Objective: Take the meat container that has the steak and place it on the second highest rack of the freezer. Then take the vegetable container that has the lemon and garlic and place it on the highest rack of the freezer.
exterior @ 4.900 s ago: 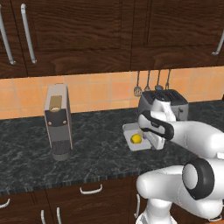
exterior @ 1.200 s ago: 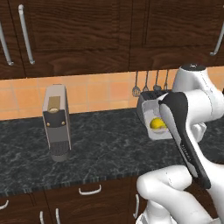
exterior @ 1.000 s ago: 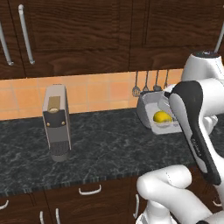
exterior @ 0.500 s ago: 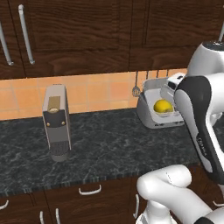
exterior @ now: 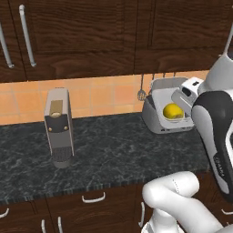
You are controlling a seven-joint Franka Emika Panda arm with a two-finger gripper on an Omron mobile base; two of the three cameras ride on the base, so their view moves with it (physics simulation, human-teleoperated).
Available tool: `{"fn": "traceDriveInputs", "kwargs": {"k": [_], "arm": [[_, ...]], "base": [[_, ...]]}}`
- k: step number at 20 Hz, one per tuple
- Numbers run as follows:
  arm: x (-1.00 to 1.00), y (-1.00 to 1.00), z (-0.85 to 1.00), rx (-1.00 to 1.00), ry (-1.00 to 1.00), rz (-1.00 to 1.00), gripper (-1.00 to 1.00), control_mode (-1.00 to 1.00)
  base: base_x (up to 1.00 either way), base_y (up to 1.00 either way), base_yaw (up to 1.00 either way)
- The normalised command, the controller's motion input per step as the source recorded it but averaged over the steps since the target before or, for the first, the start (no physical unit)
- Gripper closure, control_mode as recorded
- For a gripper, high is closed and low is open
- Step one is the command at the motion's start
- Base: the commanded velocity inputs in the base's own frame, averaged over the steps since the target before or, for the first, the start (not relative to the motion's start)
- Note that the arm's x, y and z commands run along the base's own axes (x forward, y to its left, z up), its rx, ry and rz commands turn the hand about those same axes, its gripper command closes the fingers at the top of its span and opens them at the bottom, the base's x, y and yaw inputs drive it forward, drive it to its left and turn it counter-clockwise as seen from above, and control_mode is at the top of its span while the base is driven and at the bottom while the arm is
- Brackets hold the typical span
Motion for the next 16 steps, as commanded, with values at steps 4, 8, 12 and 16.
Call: {"fn": "traceDriveInputs", "kwargs": {"k": [4,8,12,16], "arm": [[-0.27,0.00,0.23,0.00,0.00,0.00,1.00,-1.00],[-0.16,0.02,0.02,0.00,0.01,0.00,1.00,1.00],[0.00,0.00,0.00,0.00,0.00,0.00,1.00,1.00],[0.00,0.00,0.00,0.00,0.00,0.00,1.00,1.00]], "base": [[0.00,0.00,0.00],[0.00,0.01,0.00],[-0.61,-0.03,-0.10],[-0.91,-0.14,-0.47]]}}
